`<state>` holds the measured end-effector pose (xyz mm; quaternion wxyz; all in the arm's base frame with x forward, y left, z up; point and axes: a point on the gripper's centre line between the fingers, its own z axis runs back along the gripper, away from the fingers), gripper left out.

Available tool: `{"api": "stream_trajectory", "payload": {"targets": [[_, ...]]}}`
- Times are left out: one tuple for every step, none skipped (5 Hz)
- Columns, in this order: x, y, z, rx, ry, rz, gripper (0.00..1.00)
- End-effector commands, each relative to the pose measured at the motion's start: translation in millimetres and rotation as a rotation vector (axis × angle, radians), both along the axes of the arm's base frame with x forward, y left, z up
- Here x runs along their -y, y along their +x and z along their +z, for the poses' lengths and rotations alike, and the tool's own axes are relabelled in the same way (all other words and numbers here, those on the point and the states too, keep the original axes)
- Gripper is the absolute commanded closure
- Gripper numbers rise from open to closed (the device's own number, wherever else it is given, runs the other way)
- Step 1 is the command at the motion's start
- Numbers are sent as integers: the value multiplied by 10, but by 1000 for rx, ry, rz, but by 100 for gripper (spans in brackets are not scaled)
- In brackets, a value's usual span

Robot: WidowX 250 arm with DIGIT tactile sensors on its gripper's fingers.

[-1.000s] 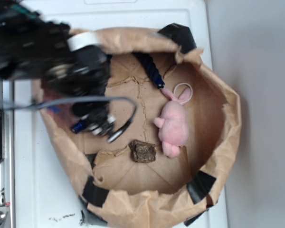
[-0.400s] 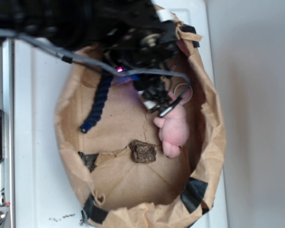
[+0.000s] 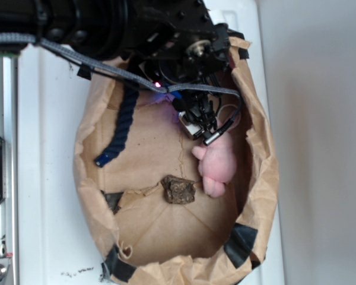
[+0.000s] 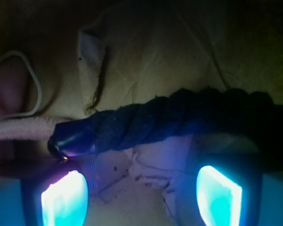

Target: Grab the blue rope.

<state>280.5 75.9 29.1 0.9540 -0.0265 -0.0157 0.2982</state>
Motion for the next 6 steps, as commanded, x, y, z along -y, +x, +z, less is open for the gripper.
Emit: {"api": "stream_trajectory", "payload": {"targets": [[-107, 59, 156, 54, 25, 19, 0], [-33, -45, 244, 71, 3, 39, 0], [77, -135, 374, 91, 8, 31, 0], [269, -219, 559, 89, 58, 39, 0], [321, -235, 626, 73, 91, 70, 0], [293, -359, 577, 42, 112, 107, 0]]}}
